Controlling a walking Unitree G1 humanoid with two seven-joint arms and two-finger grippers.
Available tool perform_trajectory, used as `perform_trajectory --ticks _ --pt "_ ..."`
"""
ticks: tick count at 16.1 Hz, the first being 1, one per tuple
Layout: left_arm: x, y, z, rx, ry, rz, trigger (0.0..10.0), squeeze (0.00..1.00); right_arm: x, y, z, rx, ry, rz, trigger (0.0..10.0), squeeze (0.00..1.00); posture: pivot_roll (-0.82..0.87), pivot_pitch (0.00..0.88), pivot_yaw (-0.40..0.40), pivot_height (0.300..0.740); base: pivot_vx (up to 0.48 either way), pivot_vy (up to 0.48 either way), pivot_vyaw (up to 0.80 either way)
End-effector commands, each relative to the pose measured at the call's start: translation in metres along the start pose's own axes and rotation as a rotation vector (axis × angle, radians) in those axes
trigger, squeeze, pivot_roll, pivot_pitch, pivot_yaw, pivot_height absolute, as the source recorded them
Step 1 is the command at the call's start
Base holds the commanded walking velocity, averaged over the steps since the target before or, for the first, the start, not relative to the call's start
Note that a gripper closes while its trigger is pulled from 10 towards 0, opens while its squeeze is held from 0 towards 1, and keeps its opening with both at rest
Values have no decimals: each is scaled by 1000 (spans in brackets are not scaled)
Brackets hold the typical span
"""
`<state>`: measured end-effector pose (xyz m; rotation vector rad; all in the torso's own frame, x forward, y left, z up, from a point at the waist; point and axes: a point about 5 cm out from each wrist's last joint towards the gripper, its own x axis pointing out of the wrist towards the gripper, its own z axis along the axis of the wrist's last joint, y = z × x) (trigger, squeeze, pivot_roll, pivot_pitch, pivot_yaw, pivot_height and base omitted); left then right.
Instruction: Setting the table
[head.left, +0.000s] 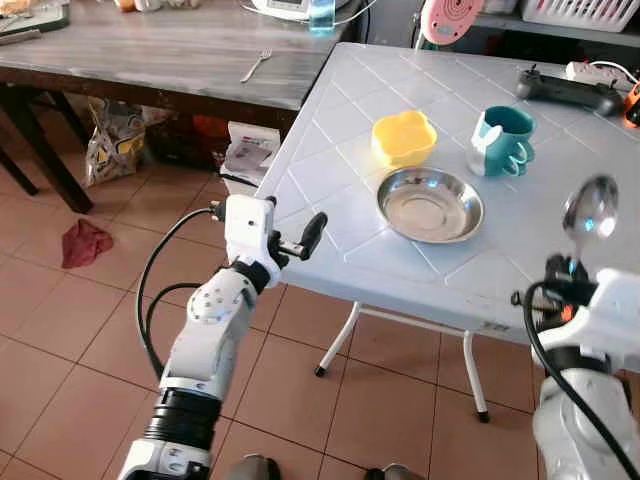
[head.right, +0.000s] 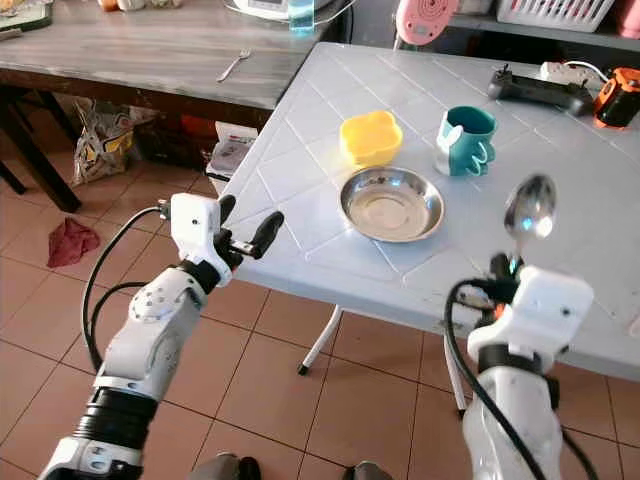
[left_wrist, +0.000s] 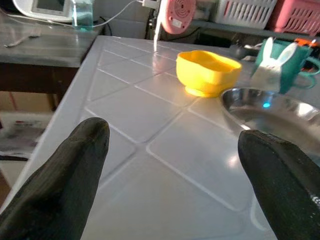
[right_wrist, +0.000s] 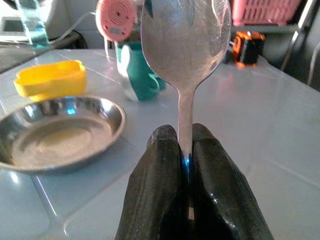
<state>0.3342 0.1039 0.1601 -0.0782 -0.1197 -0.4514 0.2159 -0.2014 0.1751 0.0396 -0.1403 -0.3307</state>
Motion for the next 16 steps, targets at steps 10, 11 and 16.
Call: perform_trajectory --ticks 10,11,16 --pt "-2 12 -8 4 11 75 10000 0 -7 -3 2 -29 -37 31 10000 0 -33 109 13 714 0 0 0" --pt "-2 11 -9 4 12 73 10000 0 -7 -2 2 -30 -36 34 10000 0 -33 109 13 714 0 0 0" --pt "-2 8 -10 -11 23 40 10000 0 -6 -1 2 -23 -34 36 10000 0 -28 111 16 714 0 166 -486"
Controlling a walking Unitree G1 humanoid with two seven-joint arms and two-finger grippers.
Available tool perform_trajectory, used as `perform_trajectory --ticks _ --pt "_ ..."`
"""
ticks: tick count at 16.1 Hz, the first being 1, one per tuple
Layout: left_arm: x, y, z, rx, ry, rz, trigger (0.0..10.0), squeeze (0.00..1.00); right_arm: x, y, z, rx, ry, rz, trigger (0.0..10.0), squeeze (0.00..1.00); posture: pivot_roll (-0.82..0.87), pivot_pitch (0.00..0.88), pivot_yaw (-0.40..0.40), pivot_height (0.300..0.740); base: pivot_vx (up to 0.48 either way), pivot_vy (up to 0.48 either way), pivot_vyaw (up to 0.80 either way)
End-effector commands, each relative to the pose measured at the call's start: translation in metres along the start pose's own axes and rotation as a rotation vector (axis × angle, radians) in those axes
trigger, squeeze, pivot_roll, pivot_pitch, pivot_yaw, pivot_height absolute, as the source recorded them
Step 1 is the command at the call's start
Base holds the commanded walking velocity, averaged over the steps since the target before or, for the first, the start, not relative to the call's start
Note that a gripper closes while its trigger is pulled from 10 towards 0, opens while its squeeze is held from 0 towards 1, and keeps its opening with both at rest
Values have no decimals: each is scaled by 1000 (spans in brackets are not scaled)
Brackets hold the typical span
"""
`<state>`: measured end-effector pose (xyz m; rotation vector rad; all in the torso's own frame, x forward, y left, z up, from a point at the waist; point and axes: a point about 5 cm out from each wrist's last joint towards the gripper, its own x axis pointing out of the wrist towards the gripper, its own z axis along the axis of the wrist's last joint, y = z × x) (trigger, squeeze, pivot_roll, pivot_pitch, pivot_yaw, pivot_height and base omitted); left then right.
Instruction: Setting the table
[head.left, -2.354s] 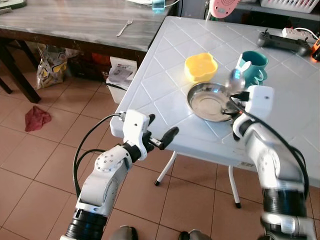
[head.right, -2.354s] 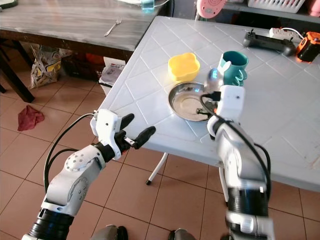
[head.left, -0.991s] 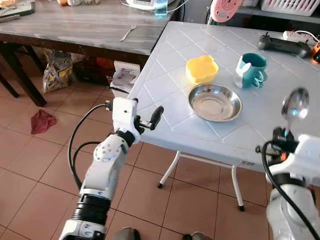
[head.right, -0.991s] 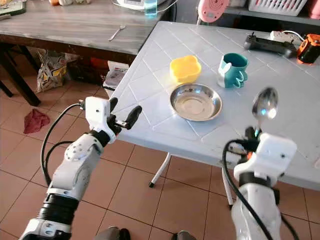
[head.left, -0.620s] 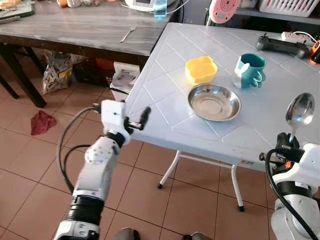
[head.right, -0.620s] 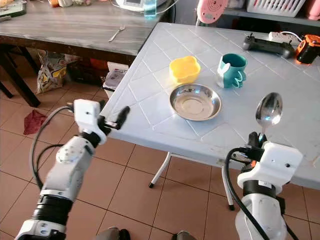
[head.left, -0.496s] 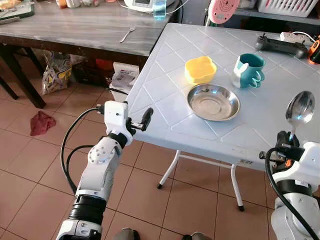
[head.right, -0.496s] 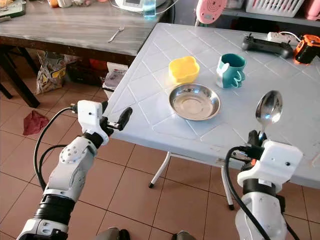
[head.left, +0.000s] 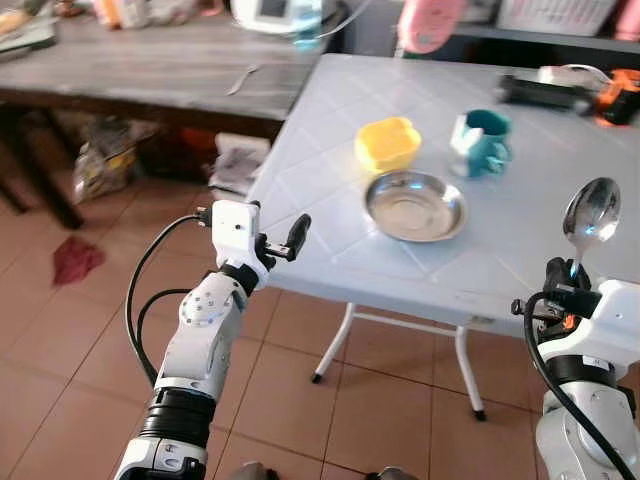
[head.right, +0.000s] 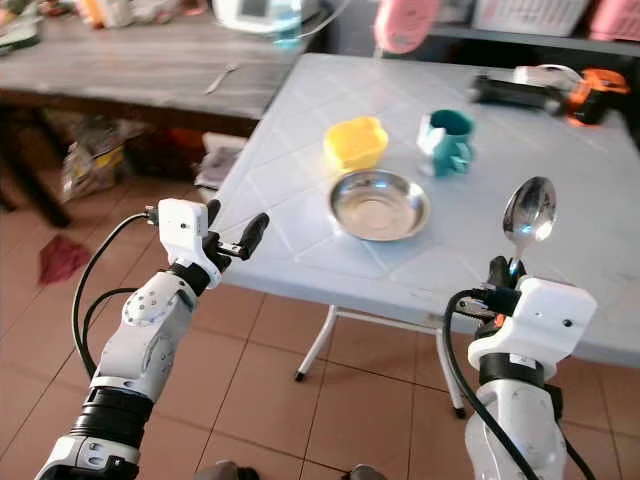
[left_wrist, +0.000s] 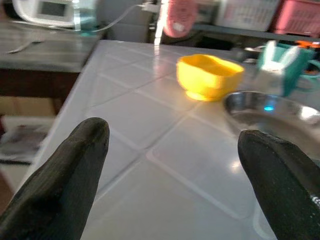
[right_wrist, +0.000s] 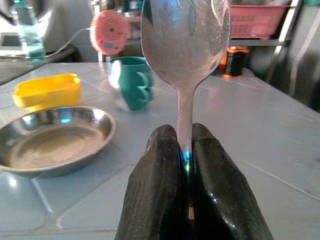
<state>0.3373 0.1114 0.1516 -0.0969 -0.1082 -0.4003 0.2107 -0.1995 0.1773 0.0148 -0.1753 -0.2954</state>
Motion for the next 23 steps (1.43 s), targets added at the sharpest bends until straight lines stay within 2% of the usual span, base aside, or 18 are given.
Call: perform_trajectory --ticks 1,3,12,23 --pt "0 0 -2 7 20 -16 10000 0 0 -1 -1 -5 5 0 10000 0 -27 112 17 714 0 296 -606" --pt "0 -1 -3 5 24 -21 10000 0 -1 -1 -2 -5 9 0 10000 0 -26 112 17 714 0 294 -613" --pt "-3 -6 -8 -1 44 -41 10000 0 0 4 -3 -4 12 19 10000 0 -26 120 11 714 0 297 0" --pt "-1 -8 -11 -4 55 -46 10000 0 5 3 -2 -8 5 25 10000 0 -27 111 5 714 0 425 0"
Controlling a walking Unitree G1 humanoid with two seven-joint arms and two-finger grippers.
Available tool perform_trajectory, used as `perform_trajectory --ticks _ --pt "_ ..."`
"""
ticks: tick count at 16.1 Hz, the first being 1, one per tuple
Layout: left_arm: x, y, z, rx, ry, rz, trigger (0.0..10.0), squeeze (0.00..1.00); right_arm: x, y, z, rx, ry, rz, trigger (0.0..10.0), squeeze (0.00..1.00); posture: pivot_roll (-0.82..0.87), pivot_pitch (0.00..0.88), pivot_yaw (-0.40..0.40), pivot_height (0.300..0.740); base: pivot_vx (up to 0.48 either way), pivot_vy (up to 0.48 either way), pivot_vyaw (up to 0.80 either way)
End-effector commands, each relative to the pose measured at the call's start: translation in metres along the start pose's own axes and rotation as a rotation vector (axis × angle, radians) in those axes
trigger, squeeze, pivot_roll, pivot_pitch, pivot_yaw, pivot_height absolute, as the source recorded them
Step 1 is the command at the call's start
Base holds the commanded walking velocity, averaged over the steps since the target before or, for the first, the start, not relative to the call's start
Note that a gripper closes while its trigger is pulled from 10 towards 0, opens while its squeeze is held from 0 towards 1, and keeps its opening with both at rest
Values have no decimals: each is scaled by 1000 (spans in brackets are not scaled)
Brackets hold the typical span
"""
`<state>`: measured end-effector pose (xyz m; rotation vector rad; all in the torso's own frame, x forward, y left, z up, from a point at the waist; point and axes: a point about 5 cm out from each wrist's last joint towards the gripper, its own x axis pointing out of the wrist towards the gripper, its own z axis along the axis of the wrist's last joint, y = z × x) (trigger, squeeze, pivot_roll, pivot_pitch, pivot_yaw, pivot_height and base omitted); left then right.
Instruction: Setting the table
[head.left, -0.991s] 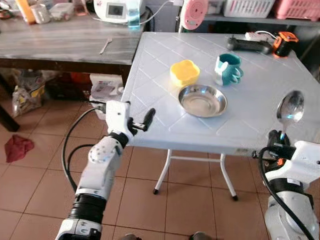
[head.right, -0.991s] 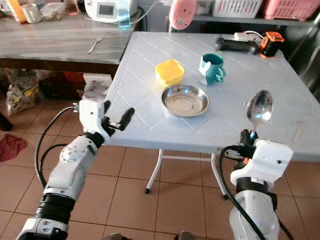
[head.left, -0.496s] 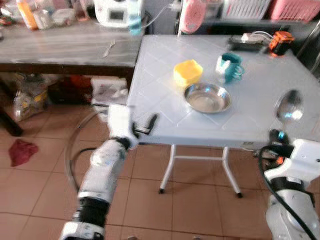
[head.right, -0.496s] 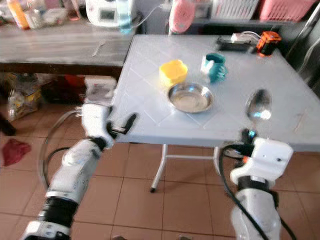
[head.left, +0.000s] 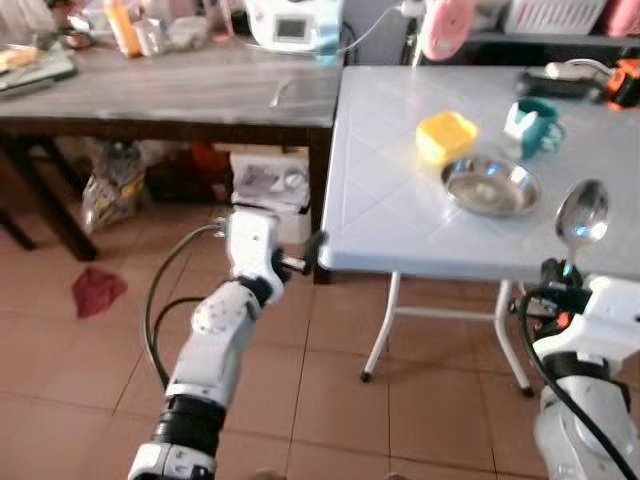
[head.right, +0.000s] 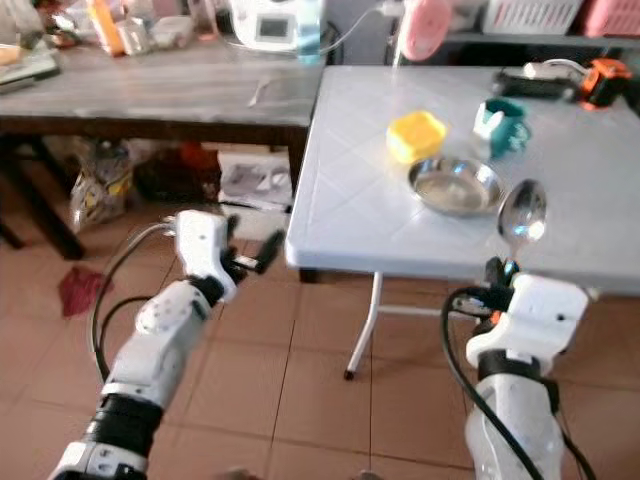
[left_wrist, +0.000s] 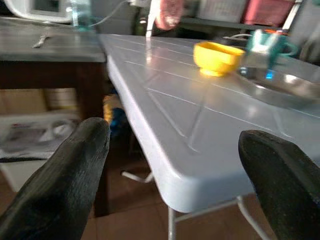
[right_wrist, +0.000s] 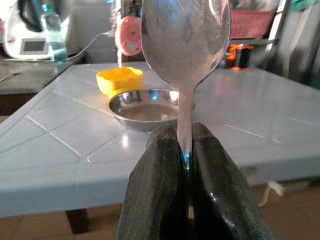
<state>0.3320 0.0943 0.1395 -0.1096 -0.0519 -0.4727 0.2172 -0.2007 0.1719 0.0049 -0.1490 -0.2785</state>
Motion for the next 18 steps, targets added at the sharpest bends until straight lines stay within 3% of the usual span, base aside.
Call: perform_trajectory --ticks 1,8,18 --pt "-2 8 3 24 2 23 10000 0 0 2 5 4 -20 8 10000 0 -26 110 4 714 0 409 0" --pt "-1 6 2 24 2 19 10000 0 3 4 7 7 -34 16 10000 0 -26 112 2 714 0 377 0" --pt "2 -4 10 45 -61 -29 10000 0 6 4 8 -4 -37 31 10000 0 -25 85 -13 714 0 0 0"
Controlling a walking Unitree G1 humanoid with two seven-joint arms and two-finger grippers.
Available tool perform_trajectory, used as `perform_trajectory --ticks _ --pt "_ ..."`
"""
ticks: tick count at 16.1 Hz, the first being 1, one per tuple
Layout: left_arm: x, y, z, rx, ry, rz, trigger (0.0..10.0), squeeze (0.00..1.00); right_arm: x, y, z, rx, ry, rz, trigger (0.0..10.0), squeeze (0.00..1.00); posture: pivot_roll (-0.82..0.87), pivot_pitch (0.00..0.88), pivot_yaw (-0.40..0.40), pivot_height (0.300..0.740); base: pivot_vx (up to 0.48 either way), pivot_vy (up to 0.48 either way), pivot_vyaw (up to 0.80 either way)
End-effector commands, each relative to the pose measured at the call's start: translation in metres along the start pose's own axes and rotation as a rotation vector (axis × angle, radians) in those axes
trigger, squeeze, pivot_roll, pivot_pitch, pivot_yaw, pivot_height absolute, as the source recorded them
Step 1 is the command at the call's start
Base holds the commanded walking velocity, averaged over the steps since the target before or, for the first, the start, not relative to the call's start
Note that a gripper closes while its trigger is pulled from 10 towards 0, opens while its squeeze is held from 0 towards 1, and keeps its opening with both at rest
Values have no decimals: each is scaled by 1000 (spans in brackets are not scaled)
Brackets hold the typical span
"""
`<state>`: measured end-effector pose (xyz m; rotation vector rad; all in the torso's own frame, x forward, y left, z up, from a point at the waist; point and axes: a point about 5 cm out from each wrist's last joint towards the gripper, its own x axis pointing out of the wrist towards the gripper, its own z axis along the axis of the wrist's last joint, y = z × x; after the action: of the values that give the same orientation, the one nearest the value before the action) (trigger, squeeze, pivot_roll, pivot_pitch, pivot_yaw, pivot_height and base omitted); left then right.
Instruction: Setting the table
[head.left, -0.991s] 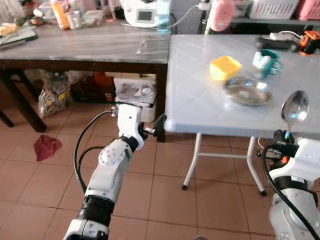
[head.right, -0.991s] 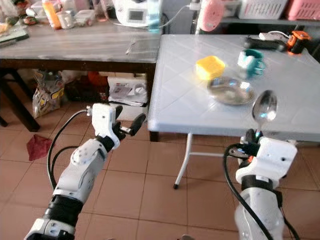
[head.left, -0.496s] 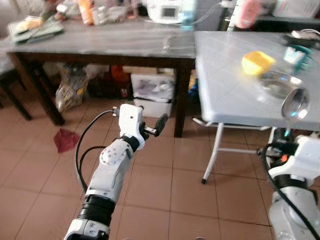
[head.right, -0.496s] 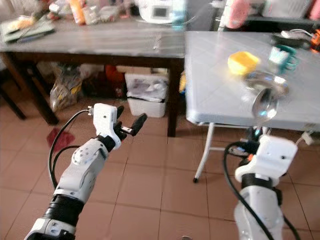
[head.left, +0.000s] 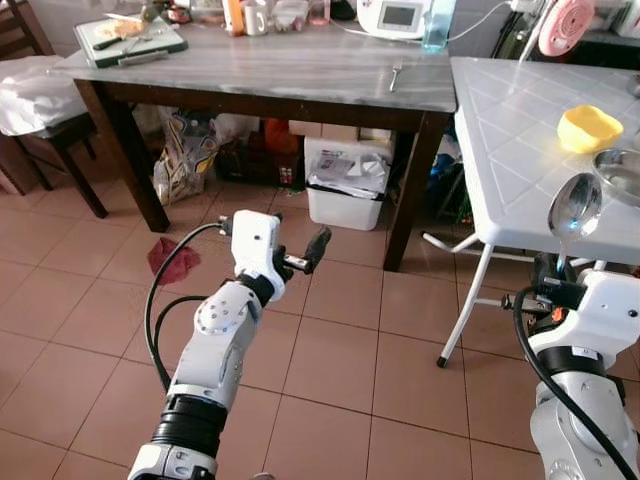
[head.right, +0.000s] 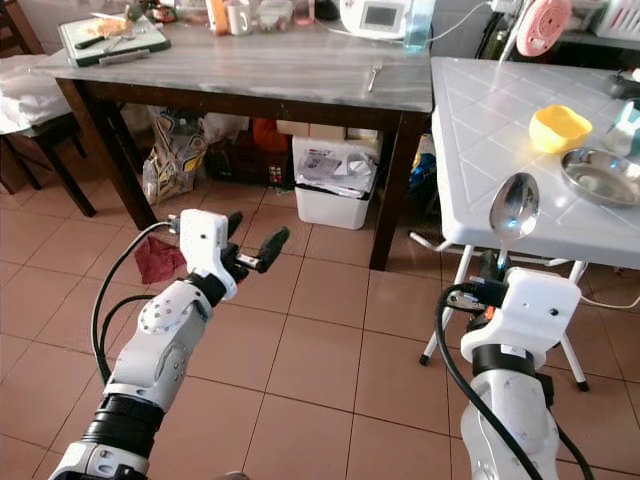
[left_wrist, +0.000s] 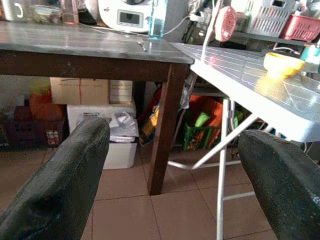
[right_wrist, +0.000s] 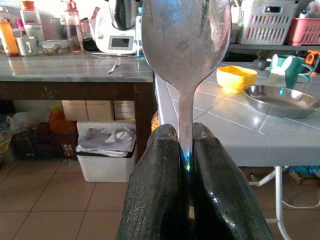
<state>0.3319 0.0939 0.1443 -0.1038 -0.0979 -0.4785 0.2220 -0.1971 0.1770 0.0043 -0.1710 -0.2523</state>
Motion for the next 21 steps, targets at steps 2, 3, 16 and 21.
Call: perform_trajectory --ticks 2,3,16,21 --pt "2 -4 4 24 -21 -27 10000 0 3 -1 4 -13 -19 10 10000 0 -25 85 -13 714 330 0 0" --pt "3 -4 4 24 -20 -26 10000 0 4 -2 4 -15 -19 11 10000 0 -24 76 -15 714 322 0 0" --pt "4 -7 0 32 -6 -45 10000 0 3 -2 1 -19 -11 14 10000 0 -31 75 -5 714 314 0 0" --pt "4 -9 0 39 -4 -59 10000 0 3 0 1 -17 -14 16 10000 0 -30 77 1 714 303 0 0"
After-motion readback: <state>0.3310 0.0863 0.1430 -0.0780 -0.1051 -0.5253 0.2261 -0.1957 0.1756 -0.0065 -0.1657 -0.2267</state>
